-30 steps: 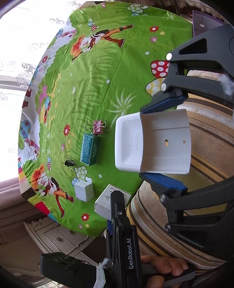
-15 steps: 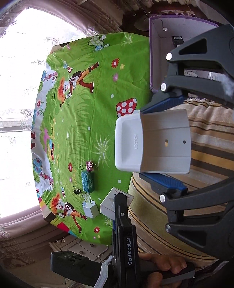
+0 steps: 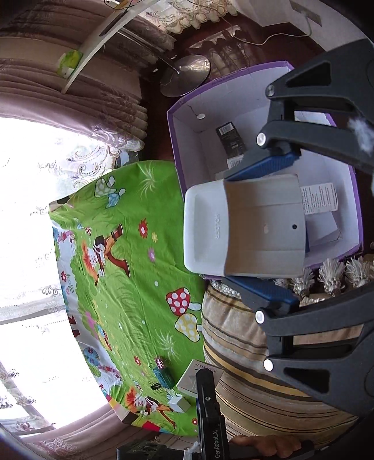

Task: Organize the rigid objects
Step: 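Carry the cube and tray over the storage box and open both grippers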

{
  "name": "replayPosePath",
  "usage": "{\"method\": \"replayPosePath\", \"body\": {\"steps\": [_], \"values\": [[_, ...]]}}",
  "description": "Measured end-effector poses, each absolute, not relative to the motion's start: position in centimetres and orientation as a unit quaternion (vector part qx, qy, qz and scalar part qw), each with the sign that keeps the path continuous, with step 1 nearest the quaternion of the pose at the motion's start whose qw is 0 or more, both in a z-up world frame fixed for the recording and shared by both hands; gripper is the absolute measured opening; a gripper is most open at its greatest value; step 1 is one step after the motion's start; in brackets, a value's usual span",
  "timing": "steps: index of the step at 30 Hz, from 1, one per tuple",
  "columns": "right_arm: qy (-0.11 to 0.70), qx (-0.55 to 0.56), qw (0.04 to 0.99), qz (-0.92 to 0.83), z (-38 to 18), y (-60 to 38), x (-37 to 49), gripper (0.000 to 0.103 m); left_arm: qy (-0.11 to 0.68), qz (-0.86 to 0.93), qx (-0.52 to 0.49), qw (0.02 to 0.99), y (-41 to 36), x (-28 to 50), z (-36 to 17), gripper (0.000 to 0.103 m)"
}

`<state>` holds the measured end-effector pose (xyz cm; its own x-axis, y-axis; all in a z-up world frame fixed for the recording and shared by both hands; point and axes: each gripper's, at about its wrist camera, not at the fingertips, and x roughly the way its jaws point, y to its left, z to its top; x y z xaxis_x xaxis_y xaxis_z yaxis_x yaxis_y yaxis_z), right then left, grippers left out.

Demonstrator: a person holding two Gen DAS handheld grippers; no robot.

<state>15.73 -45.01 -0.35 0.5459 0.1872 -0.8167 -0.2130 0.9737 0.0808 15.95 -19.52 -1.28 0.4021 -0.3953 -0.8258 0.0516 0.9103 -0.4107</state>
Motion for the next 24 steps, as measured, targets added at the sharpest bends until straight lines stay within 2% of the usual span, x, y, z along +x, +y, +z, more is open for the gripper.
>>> {"method": "replayPosePath", "body": {"steps": [12, 24], "values": [[0.476, 0.031, 0.879, 0.014, -2.0, -52.5, 17.0, 0.068, 0.543, -0.199, -0.119, 0.807, -26.8, 19.3, -1.4, 0.043], [0.475, 0.029, 0.88, -0.004, -2.2, -54.5, 19.9, 0.068, 0.562, -0.236, -0.135, 0.781, -31.5, 22.9, -2.4, 0.044]]}}
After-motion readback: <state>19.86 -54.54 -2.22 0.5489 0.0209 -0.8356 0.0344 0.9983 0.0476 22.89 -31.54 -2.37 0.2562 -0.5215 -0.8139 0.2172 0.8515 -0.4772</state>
